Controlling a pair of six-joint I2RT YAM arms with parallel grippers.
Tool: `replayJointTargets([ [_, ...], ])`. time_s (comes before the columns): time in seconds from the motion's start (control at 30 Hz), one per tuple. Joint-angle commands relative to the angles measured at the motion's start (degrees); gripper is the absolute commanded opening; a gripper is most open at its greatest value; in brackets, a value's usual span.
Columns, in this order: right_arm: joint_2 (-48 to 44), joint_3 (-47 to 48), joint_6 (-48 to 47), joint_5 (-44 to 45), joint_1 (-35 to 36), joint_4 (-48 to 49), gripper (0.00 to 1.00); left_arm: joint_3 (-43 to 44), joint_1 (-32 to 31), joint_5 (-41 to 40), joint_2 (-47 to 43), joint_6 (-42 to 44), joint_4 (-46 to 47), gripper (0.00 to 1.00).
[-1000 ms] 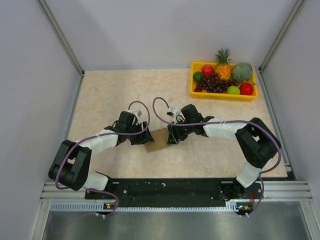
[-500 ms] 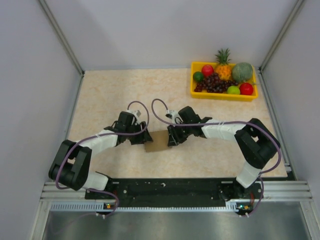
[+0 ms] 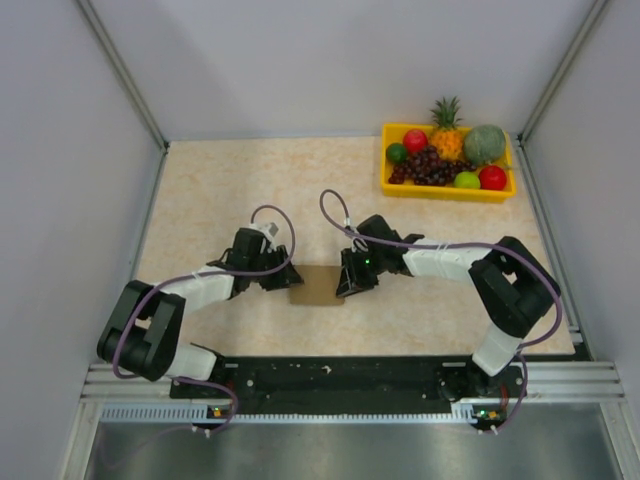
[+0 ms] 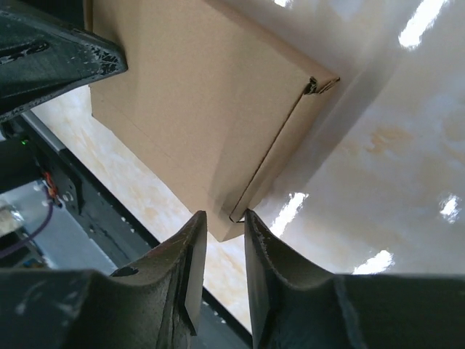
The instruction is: Fold the paper box
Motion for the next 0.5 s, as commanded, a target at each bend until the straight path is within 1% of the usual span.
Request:
replayJointTargets([
  [0.0, 1.0, 3.72, 11.34, -2.14, 0.96, 4.63, 0.27, -2.37, -0.96, 4.85, -0.57, -1.99, 3.44, 0.41],
  [0.1, 1.97, 3.63, 14.43, -2.94, 0.7, 5.86, 0.31, -3.07, -0.96, 5.11, -1.28, -2.52, 4.58, 0.39],
  [0.17, 3.38, 4.51, 15.66, -3.9, 0.17, 6.56, 0.34, -3.34, -0.96, 4.94, -1.63, -3.05, 5.11, 0.34],
  [0.2, 3.82, 4.68, 16.89, -3.99, -0.09, 7.61, 0.35, -3.6, -0.96, 4.76, -1.8, -3.05, 5.37, 0.31],
  [0.27, 4.87, 5.74, 16.55, -3.82, -0.89, 8.06, 0.35, -4.39, -0.96, 4.41, -2.77, -3.66, 6.25, 0.29],
  [0.37, 5.32, 6.88, 11.91, -2.16, -2.29, 6.66, 0.35, -4.92, -0.96, 2.75, -4.0, -4.28, 6.78, 0.24],
  [0.4, 4.88, 6.97, 8.24, -1.37, -2.38, 4.22, 0.35, -5.01, -0.87, 1.87, -4.26, -4.37, 6.78, 0.22],
  [0.47, 2.08, 6.53, 4.26, -0.22, -2.47, 3.49, 0.36, -5.45, -0.87, 1.07, -5.23, -4.37, 6.95, 0.17],
])
